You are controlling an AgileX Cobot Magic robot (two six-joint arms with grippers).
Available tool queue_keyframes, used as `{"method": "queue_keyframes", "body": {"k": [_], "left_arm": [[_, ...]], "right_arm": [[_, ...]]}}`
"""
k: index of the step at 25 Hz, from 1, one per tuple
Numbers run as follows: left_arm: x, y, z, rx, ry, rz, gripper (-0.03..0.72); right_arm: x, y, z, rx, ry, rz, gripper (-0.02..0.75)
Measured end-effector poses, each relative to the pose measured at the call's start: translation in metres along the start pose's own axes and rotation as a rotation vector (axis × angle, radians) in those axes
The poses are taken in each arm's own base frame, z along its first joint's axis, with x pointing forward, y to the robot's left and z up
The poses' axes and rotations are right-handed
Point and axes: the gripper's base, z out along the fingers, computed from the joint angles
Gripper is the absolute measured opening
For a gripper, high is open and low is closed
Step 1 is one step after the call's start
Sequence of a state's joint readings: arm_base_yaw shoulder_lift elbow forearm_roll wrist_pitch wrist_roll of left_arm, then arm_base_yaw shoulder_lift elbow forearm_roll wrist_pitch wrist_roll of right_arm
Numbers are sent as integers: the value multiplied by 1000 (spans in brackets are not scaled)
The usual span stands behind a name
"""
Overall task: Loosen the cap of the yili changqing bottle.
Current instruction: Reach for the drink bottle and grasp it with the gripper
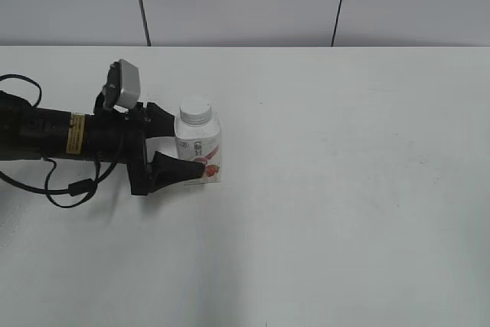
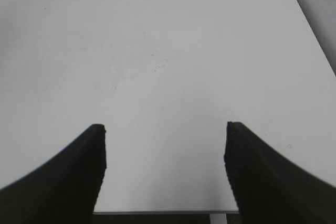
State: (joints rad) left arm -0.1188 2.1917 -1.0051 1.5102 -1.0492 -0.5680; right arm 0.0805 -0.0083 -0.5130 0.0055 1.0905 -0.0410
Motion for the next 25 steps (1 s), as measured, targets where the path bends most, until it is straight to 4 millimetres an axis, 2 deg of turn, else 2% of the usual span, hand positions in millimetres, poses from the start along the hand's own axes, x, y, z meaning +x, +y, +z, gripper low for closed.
{"method": "queue_keyframes", "body": {"k": [8, 14, 21, 25], "left_arm": [[0, 1, 3, -21, 19, -5, 557], [0, 1, 3, -30, 15, -11, 460], [0, 2, 3, -32, 15, -12, 370], [0, 2, 3, -32, 15, -12, 365]], "right_arm": [[-3, 3, 0, -30, -5, 17, 555], [-44, 4, 20, -62, 100, 39, 528], [-107, 7, 76, -147, 319, -40, 436], [-135, 9, 125, -206, 498, -58, 419]]}}
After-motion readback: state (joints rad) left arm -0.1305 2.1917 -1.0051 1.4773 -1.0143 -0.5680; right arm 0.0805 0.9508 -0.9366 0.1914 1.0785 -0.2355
